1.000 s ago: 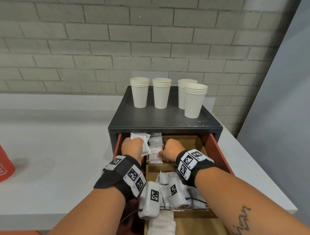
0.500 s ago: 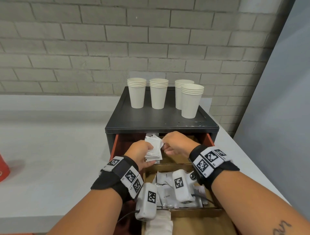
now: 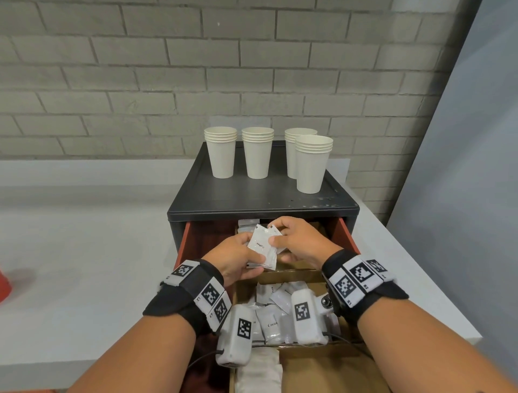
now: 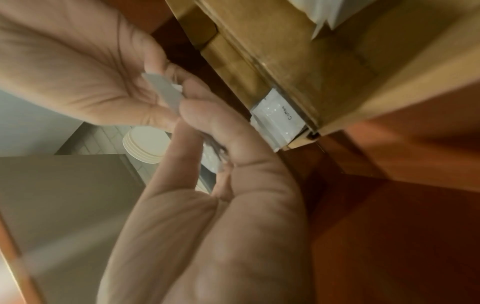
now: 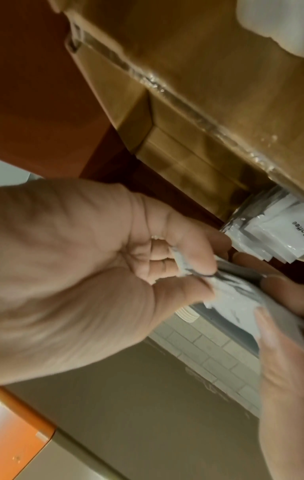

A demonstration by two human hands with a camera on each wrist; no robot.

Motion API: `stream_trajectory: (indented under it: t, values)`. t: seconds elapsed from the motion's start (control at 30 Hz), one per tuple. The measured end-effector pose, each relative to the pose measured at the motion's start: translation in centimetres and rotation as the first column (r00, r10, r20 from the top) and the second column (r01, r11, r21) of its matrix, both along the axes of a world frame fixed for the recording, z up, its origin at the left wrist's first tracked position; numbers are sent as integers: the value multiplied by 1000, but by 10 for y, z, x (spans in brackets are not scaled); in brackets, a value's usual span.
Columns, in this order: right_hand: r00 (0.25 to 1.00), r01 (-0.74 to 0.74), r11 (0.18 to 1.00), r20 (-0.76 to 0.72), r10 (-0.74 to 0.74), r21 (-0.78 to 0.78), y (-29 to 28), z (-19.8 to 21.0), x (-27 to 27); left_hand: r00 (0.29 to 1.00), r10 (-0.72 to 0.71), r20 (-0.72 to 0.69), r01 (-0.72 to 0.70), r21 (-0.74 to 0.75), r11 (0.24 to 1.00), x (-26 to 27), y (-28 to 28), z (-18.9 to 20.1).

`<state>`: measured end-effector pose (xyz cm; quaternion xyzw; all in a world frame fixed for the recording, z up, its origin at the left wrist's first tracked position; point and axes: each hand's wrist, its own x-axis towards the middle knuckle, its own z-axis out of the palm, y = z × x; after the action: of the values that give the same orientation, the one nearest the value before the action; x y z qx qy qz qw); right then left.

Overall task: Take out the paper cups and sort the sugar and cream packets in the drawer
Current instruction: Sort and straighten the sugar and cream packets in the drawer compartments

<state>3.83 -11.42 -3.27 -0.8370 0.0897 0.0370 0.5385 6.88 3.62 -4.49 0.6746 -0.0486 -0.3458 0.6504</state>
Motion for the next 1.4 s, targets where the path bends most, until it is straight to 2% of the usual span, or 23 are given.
stream_trajectory:
  t: [0.07, 0.13, 0.27, 0.53, 0.73, 0.83, 0.97, 1.03, 1.2, 1.4]
  values:
    - [999, -35, 999, 26, 35, 2, 2, 0, -2, 999, -19, 31, 18, 19, 1000, 0, 0, -1]
    - [995, -72, 996, 69, 76, -60, 5, 0, -2, 998, -34, 46, 33, 23, 999, -1, 0, -2]
    - [993, -15, 990, 116, 31, -140, 6, 2, 0, 998, -25, 55, 24, 30, 999, -2, 0, -2]
    - [976, 168, 985, 147, -162, -29, -10, 7, 2, 995, 71, 65, -75, 71, 995, 1, -2, -1]
    - [910, 298, 950, 273, -312, 91, -14, 14, 1, 991, 122, 56, -127, 80, 989, 1, -1, 1]
    - [932, 259, 961, 237, -275, 97, -14, 15, 0, 991, 125, 55, -129, 82, 988, 1, -1, 2]
    - [980, 117, 990, 174, -101, -83, -5, 9, -1, 992, 110, 55, -115, 85, 990, -1, -2, 2]
    - [980, 94, 984, 187, -66, -149, -2, 7, 0, 993, 104, 56, -108, 81, 991, -1, -1, 3]
    - [943, 202, 975, 288, -169, -88, -9, 10, 1, 990, 144, 0, -144, 37, 989, -1, -3, 3]
    - [929, 240, 970, 281, -241, 39, -15, 13, 0, 942, 296, -157, -313, -95, 945, 0, -4, 6]
